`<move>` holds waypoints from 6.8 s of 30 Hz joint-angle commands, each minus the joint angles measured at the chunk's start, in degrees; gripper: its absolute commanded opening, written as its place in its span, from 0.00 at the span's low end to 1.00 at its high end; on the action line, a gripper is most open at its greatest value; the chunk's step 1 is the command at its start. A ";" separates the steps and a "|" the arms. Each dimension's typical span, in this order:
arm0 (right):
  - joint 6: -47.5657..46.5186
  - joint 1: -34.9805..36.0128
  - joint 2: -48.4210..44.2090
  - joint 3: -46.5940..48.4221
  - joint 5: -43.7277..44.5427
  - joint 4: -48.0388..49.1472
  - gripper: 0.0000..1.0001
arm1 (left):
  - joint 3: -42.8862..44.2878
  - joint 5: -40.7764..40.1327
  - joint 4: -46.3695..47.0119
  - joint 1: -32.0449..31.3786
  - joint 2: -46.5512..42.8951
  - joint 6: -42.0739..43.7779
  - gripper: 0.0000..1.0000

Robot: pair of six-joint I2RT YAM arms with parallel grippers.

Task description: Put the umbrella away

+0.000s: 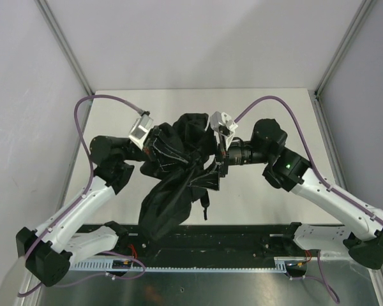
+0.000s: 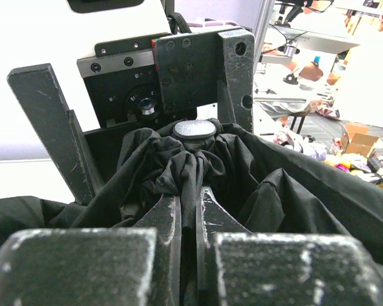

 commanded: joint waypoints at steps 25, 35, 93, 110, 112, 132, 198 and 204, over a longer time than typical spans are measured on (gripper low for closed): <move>7.38 4.77 9.67 0.63 -10.82 14.71 0.30 | 3.41 -8.27 9.69 -6.91 0.08 -0.03 0.00; 8.30 3.48 4.87 -4.85 -7.64 12.36 0.00 | 4.54 -11.09 9.66 -4.05 1.60 -4.59 0.40; 2.24 -12.49 32.45 6.79 32.06 -35.10 0.00 | -7.82 -57.55 -50.83 -11.22 19.57 15.29 0.63; -3.08 -12.32 32.61 1.97 43.89 -36.33 0.75 | -17.64 -52.93 -47.05 -9.86 23.34 15.18 0.00; -3.56 -12.40 31.65 0.80 45.62 -35.88 0.82 | -18.51 -52.70 -47.68 -9.84 21.91 14.75 0.00; -2.08 -14.41 28.15 -6.64 37.11 -25.53 0.88 | -22.56 -53.66 -47.78 -13.03 19.51 6.80 0.64; 9.83 -4.85 43.93 -17.84 47.30 -15.24 0.41 | -30.01 -55.53 -44.67 -8.82 13.63 3.30 0.00; 6.12 -6.59 36.05 -22.17 42.71 -9.60 0.01 | -29.47 -54.46 -44.70 -8.27 13.59 3.86 0.00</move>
